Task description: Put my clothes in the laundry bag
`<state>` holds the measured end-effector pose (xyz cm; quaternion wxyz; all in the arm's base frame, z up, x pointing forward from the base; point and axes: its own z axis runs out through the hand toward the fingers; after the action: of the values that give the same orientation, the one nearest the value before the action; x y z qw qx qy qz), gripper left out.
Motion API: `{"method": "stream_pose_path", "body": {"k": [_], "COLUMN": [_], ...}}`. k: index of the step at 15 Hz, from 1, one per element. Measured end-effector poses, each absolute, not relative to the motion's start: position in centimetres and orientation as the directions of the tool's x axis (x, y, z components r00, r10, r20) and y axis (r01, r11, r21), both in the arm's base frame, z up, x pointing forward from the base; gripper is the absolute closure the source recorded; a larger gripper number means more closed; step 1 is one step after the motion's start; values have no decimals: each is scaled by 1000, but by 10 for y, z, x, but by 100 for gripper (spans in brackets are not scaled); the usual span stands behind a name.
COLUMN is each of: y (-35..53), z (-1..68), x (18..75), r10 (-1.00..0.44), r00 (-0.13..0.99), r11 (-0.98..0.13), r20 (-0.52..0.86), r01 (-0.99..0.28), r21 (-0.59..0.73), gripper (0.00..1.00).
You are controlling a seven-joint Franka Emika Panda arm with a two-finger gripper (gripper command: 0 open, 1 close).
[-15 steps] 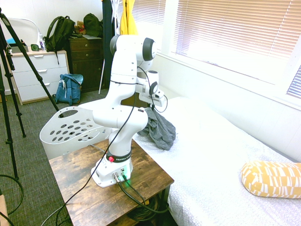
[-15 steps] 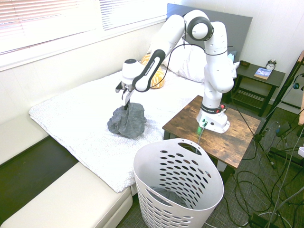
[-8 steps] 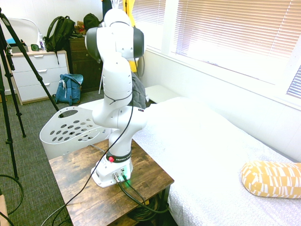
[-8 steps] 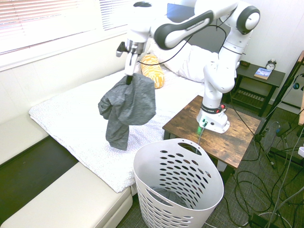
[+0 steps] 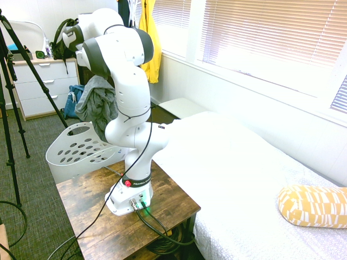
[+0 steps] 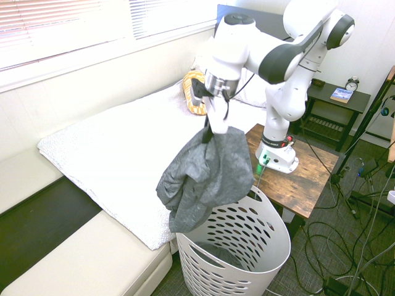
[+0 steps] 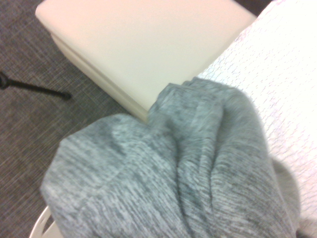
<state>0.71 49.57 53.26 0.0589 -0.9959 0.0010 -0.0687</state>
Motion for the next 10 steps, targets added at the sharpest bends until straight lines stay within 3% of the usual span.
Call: {"method": "stream_pose_path", "body": {"k": [3, 4, 10], "y": [494, 493, 495], "z": [452, 429, 396], "x": [-53, -68, -84], "r10": [36, 53, 96], "r00": [996, 996, 995], "r11": [-997, -997, -995], "r20": [83, 69, 16], "r01": [42, 56, 96], "r21": [-67, -46, -19], "gripper": [100, 0, 0]}}
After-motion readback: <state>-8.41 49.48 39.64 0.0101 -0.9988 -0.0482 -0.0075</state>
